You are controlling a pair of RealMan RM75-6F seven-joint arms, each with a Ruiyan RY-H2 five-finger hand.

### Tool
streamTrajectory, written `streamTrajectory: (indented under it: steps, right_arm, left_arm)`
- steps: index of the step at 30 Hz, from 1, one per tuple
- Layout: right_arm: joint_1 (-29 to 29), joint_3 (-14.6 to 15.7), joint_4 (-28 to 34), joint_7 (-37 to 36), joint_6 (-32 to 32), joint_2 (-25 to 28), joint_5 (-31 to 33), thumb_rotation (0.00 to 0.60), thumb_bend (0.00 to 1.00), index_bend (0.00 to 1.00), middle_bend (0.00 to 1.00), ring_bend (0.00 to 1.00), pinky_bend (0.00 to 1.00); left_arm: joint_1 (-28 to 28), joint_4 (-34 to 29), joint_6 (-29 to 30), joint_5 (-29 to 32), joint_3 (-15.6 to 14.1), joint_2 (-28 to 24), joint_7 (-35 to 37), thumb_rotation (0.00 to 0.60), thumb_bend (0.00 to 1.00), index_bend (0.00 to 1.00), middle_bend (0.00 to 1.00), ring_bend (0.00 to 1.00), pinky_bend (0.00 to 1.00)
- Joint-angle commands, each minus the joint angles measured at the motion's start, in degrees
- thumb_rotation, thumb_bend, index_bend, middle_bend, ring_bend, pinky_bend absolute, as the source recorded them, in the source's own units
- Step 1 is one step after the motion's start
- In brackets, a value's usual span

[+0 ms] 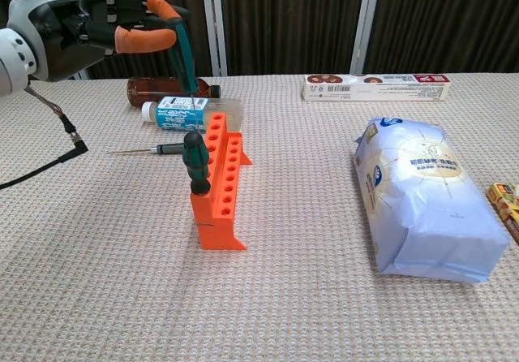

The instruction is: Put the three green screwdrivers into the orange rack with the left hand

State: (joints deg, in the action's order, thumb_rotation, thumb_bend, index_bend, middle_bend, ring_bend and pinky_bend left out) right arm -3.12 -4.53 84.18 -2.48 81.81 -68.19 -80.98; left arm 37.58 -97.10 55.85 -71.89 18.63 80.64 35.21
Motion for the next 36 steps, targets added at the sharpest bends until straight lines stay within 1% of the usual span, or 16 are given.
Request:
streamTrajectory:
  steps: [1, 22, 26, 36]
  right_arm:
    - [0.0, 0.0, 0.0, 0.0, 0.0, 0.0, 0.1, 0.6, 0.0, 0.0, 0.0, 0.0, 0.0]
    - [0.0, -0.1, -0.3, 0.0, -0.6, -0.1, 0.8, 0.6, 0.0, 0.0, 0.0, 0.0, 0.0]
    - [0.0, -0.2, -0.3, 0.0, -0.6, 0.0, 0.9, 0.6, 0.0, 0.0, 0.0, 0.0, 0.0]
    - [-0.2, -0.2, -0.5, -0.2, -0.9, -0.2, 0.9, 0.6, 0.0, 0.0, 0.0, 0.0, 0.0]
  left_arm:
    - [0.3, 0.2, -0.2, 0.2, 0.1, 0.2, -0.3, 0.6, 0.55, 0.63, 0.13, 0.0, 0.0]
    - [2.2, 2.4, -2.0, 2.9, -0.4, 2.6, -3.8, 0.6, 0.55, 0.63, 0.12, 0.0, 0.0]
    - [2.1, 2.1, -1.7, 2.5, -0.3, 2.7, -3.6, 0.6, 0.55, 0.63, 0.12, 0.0, 0.0]
    - [1.6, 1.3, -1.5, 1.4, -1.3, 2.0, -4.1, 0.6, 0.55, 0.63, 0.12, 0.0, 0.0]
